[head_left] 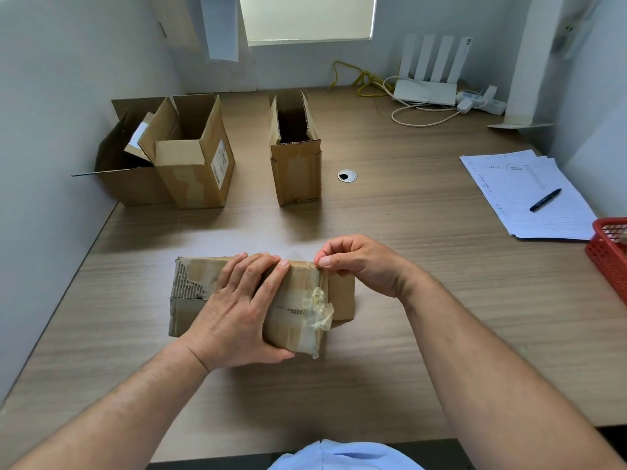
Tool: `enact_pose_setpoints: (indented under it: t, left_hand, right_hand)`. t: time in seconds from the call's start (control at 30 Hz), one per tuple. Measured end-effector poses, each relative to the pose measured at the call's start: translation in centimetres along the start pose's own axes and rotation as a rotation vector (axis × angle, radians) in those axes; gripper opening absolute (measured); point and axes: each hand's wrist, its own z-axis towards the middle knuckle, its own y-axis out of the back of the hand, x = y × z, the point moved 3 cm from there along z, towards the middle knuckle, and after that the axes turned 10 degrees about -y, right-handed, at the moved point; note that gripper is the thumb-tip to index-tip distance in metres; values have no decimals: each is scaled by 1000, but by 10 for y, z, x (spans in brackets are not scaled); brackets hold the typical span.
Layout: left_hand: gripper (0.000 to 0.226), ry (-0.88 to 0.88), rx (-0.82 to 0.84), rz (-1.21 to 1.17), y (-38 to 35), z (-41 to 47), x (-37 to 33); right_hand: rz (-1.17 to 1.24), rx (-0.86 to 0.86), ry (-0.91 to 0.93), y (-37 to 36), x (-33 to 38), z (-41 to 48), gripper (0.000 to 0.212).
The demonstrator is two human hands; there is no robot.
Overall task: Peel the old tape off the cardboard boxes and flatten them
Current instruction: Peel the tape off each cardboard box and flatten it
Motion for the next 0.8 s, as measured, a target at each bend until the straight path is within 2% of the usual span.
enact_pose_setpoints:
  t: [0.1, 0.17, 0.4, 0.8]
  left_hand:
    - [121, 23, 13, 17, 3, -1, 3]
    - [122, 22, 19, 25, 4, 1, 3]
    - [124, 50, 42, 28, 8, 7, 1]
    - [130, 215, 36, -113, 13, 13, 9]
  right_hand:
    - [-31, -113, 5, 1, 4, 0, 11]
    - [-45, -115, 7, -4, 9, 2, 7]
    - [-111, -146, 71, -13, 18, 6, 21]
    - [212, -305, 168, -18, 7, 4, 14]
